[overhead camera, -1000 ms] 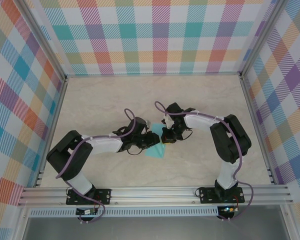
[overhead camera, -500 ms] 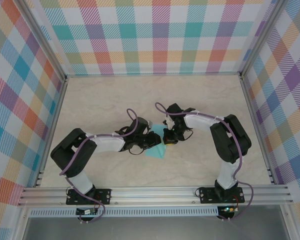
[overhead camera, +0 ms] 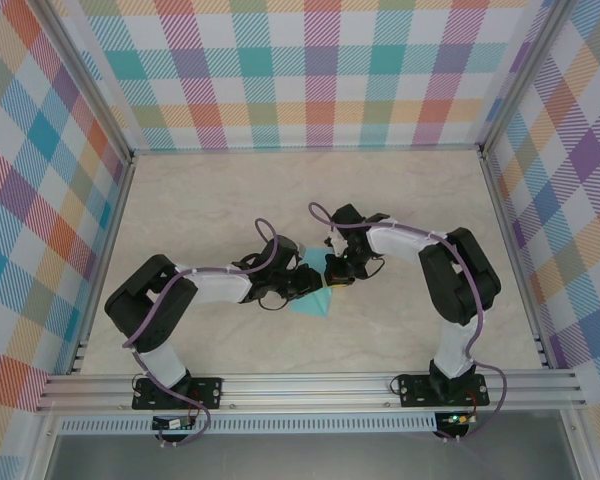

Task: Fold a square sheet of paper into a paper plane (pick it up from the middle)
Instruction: Fold the triangle a second time at the center of the table.

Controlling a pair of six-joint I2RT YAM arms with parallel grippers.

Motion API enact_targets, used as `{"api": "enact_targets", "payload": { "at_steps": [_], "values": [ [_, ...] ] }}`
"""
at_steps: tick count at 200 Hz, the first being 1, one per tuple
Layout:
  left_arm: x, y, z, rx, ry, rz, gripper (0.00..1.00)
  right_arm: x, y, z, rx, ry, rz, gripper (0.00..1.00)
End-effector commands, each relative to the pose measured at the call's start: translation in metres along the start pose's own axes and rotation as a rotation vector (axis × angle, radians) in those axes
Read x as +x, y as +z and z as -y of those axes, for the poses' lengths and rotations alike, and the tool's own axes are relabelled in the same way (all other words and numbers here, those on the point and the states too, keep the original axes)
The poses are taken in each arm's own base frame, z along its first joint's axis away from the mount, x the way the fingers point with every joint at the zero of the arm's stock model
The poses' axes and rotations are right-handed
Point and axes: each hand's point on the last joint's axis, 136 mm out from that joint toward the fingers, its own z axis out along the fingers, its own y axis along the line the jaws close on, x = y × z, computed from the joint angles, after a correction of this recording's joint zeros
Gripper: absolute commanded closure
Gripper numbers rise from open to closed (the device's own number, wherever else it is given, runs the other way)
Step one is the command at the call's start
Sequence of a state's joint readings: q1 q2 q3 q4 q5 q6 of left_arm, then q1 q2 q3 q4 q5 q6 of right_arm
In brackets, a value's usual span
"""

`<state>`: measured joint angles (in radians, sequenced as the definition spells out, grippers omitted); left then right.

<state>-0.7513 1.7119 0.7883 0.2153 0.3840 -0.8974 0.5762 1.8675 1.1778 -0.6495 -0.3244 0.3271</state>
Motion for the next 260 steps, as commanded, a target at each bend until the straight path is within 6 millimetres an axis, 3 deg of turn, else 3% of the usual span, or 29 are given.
{"api": "enact_targets", "payload": {
  "at_steps": [1,260],
  "values": [
    [0.001,0.003,0.007,0.007,0.015,-0.007,0.81,-0.005,0.0,0.0,0.005,-0.011,-0.005,0.93],
    [0.009,0.01,-0.021,-0.082,-0.01,-0.023,0.84,-0.009,0.007,0.001,0.006,-0.013,-0.022,0.92]
  ]
}}
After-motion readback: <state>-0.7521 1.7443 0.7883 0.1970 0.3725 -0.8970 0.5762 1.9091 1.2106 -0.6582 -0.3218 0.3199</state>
